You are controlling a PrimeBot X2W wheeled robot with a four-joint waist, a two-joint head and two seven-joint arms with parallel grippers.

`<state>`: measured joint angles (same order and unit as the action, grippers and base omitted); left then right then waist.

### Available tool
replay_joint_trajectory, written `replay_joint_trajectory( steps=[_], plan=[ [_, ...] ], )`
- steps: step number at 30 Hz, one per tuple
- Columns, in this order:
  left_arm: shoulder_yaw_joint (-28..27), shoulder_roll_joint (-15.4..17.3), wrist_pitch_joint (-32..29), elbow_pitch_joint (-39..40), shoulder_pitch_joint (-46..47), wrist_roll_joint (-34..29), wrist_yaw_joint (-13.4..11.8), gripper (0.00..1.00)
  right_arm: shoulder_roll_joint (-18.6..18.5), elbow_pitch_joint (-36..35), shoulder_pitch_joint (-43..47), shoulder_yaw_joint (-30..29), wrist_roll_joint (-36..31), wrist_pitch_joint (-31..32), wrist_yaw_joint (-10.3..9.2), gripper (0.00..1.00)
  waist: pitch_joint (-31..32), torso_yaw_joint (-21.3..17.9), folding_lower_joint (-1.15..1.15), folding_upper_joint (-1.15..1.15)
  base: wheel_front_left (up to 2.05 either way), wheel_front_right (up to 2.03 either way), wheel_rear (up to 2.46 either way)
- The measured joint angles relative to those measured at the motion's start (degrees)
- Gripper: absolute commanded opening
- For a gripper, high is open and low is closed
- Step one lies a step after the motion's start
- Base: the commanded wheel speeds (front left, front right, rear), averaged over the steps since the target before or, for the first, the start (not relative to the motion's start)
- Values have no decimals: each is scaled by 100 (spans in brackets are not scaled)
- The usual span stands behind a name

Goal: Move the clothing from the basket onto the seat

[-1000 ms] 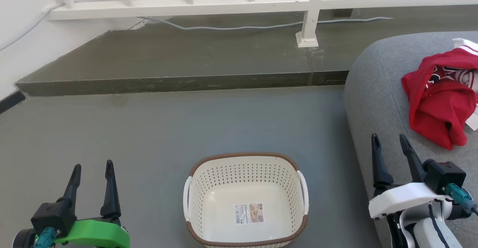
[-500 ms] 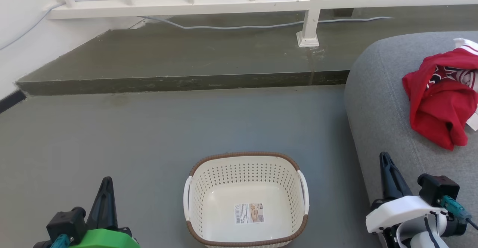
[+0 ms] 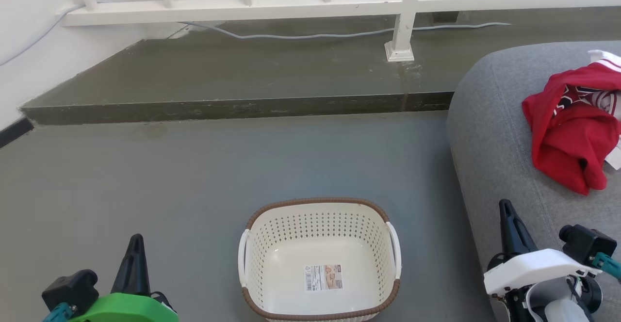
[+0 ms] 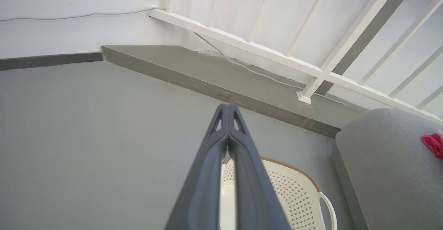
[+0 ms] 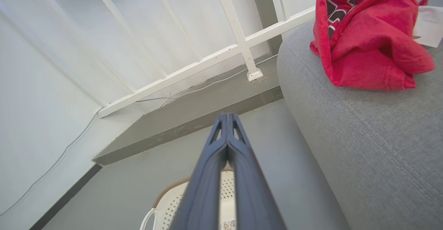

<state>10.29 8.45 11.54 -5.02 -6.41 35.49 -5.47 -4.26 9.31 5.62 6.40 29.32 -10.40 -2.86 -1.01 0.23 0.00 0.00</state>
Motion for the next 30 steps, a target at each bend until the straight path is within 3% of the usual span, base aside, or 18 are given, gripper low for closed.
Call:
replay_joint_trajectory(
  steps=[30],
  plan=[
    [-442,-131,-558,-311,191,2097,428,0,48,219,-244,-449,2234,569,337,0,28,-9,0,0,0,0,0]
  ],
)
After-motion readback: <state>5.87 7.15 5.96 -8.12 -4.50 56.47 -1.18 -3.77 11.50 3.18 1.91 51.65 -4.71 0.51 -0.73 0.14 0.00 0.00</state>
